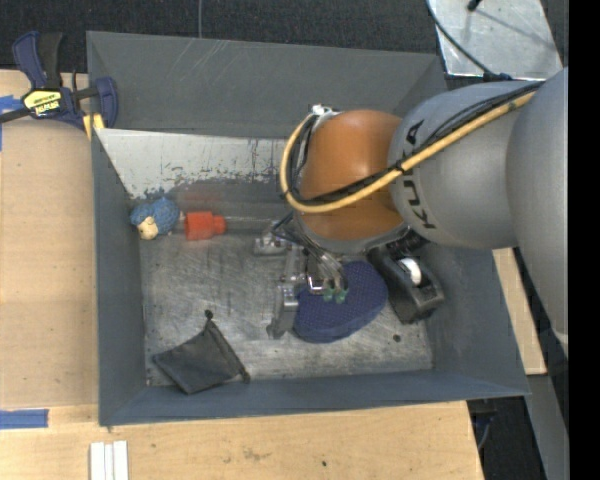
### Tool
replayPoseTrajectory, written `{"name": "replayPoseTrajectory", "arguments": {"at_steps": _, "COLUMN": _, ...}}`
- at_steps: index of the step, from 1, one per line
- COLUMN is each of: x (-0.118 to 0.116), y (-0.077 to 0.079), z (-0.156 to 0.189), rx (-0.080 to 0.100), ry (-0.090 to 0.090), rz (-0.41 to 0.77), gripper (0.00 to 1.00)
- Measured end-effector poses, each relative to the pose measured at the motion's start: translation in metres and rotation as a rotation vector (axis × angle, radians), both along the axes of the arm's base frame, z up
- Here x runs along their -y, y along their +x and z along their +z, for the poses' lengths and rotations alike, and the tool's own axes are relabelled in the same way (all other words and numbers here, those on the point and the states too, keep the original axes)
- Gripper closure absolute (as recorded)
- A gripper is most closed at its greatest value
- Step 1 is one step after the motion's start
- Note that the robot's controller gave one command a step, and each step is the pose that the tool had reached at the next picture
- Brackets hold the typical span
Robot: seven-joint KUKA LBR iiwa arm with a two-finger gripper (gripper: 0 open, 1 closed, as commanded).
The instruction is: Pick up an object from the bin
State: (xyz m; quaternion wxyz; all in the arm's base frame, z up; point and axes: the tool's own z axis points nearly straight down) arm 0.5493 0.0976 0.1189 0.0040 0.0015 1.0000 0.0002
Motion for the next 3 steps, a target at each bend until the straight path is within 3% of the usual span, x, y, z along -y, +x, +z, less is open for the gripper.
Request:
{"name": "replayPoseTrajectory", "arguments": {"at_steps": 1, "x": 0.084, "y": -0.038, "z": -0.043, "rx": -0.001, "ry": -0.001, "rz": 0.218, "gripper": 0.0}}
{"name": "replayPoseTrajectory", "arguments": {"at_steps": 2, "x": 0.082, "y": -0.034, "z": -0.04, "rx": 0.011, "ry": 0.0, "rz": 0.217, "gripper": 1.0}}
{"name": "replayPoseTrajectory", "arguments": {"at_steps": 3, "x": 0.097, "y": -0.031, "z": 0.127, "rx": 0.004, "ry": -0.005, "rz": 0.429, "gripper": 1.0}}
